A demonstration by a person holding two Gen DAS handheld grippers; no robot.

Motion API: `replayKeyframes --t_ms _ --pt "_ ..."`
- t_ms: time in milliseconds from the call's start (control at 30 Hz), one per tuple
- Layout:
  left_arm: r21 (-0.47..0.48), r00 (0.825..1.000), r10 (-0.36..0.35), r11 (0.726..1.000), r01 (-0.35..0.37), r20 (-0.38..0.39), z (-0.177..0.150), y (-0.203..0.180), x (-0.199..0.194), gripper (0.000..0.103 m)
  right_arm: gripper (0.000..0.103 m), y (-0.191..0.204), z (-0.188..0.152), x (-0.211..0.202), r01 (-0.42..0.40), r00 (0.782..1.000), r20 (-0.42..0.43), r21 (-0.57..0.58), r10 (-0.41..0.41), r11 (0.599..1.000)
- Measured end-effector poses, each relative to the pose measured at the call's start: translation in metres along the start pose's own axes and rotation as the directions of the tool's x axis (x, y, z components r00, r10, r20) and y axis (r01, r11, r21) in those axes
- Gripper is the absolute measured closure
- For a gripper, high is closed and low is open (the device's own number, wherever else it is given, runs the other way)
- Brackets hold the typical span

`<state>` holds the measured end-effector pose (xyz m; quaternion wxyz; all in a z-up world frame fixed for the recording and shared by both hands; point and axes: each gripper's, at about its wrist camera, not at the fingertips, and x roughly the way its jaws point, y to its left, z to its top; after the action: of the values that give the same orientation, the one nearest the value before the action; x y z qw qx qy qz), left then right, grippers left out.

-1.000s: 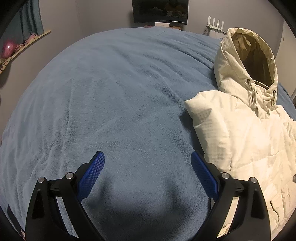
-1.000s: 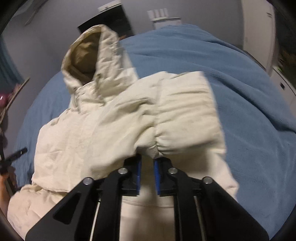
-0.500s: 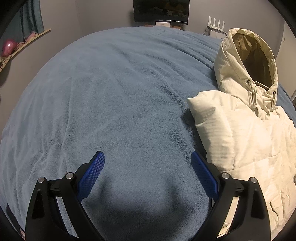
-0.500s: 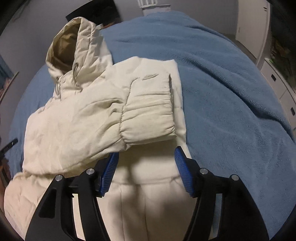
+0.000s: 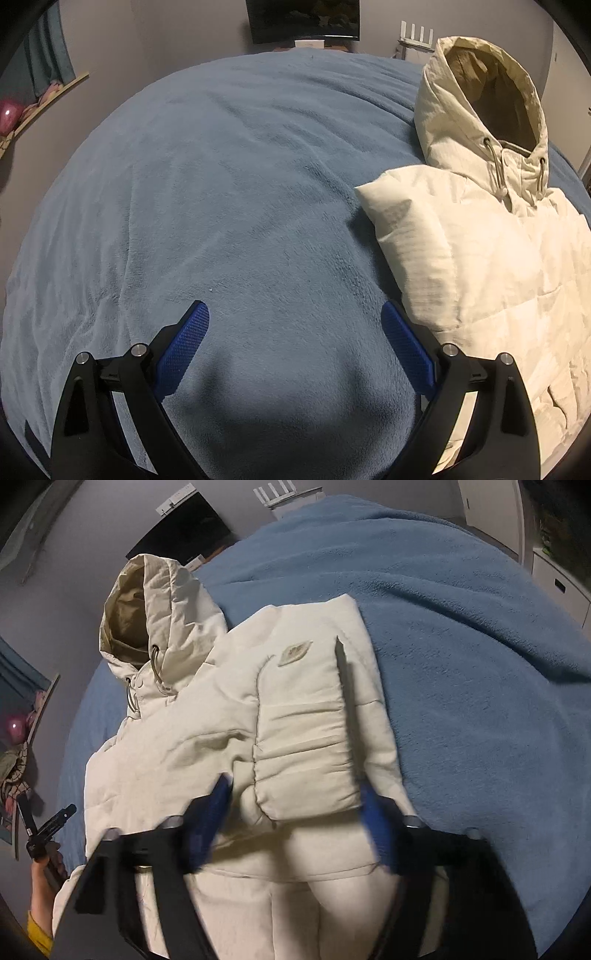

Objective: Fold large clothes

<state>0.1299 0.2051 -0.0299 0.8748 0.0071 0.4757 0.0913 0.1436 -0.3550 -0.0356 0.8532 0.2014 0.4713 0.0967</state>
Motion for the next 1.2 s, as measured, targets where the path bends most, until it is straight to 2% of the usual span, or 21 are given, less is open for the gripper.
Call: replayKeyframes --t_ms 33,67,133,200,300,400,467,567,633,733,800,833,967,1000,1067,1133,1200 --pt "0.003 1.000 0.002 1.000 -0.002 -0.001 0.000 -0.001 0.000 0.012 0.068 0.005 0.000 -0.005 -0.006 1.000 0.020 -0.028 0.007 1.000" --pt "0.005 1.000 0.003 1.000 -0.003 -0.002 0.000 -0.002 0.000 0.012 0.084 0.011 0.001 -0.015 0.000 0.998 0.056 -0.063 0.004 0.998" --pt "0.014 1.000 0.004 1.000 -0.003 -0.002 0.000 -0.004 0.000 0.012 0.084 0.011 0.005 -0.029 -0.036 0.995 0.092 -0.081 0.044 0.996" --pt "0.020 1.000 0.005 1.000 -0.005 -0.005 -0.001 -0.005 0.001 0.012 0.085 0.007 0.005 -0.033 -0.061 0.994 0.090 -0.076 0.068 0.995" --pt "0.033 1.000 0.007 0.999 -0.006 -0.010 -0.001 -0.009 0.003 0.012 0.085 0.004 -0.001 -0.007 -0.052 0.999 0.012 -0.050 0.053 0.997" --pt "0.047 1.000 0.010 0.999 -0.010 -0.010 -0.001 -0.013 0.004 0.012 0.085 0.010 -0.006 0.020 -0.100 0.994 -0.040 -0.034 0.098 0.994" --pt "0.056 1.000 0.013 0.998 -0.013 -0.004 -0.002 -0.015 0.003 0.012 0.085 0.018 -0.009 0.032 -0.080 0.994 -0.073 -0.065 0.076 0.995" --pt "0.072 0.999 -0.006 0.997 0.002 0.053 -0.001 -0.021 -0.008 0.012 0.085 0.025 -0.012 0.028 -0.041 0.997 -0.067 -0.108 0.034 0.993" --pt "0.079 0.994 -0.049 0.996 0.042 0.093 0.003 -0.027 -0.021 0.012 0.082 0.025 -0.010 0.018 0.001 0.999 -0.041 -0.124 -0.006 0.992" --pt "0.096 0.980 -0.162 0.984 0.151 0.120 0.013 -0.045 -0.039 0.012 0.070 0.025 -0.004 -0.002 0.099 0.995 0.034 -0.167 -0.094 0.981" --pt "0.164 0.974 -0.177 0.975 0.153 0.140 0.018 -0.066 -0.048 0.012 0.058 0.027 0.003 -0.015 0.123 0.991 0.082 -0.181 -0.110 0.976" --pt "0.204 0.973 -0.183 0.967 0.152 0.139 0.019 -0.077 -0.050 0.012 0.055 0.031 0.006 -0.020 0.123 0.989 0.103 -0.192 -0.104 0.974" --pt "0.349 0.970 -0.230 0.918 0.188 0.084 0.018 -0.122 -0.046 0.012 0.050 0.052 0.011 -0.009 0.065 0.996 0.077 -0.282 -0.045 0.957" --pt "0.377 0.964 -0.260 0.899 0.222 0.053 0.017 -0.133 -0.040 0.012 0.050 0.060 0.010 -0.001 0.057 0.997 0.060 -0.310 -0.041 0.949" --pt "0.404 0.962 -0.272 0.882 0.240 0.021 0.014 -0.142 -0.030 0.012 0.050 0.076 0.006 0.016 0.068 0.997 0.045 -0.390 -0.055 0.918" --pt "0.416 0.965 -0.263 0.876 0.243 -0.008 0.011 -0.145 -0.015 0.012 0.050 0.088 0.004 0.029 0.088 0.996 0.045 -0.452 -0.075 0.888" --pt "0.395 0.968 -0.242 0.885 0.246 -0.059 0.006 -0.141 0.007 0.012 0.049 0.092 0.004 0.041 0.107 0.994 0.029 -0.483 -0.106 0.869"
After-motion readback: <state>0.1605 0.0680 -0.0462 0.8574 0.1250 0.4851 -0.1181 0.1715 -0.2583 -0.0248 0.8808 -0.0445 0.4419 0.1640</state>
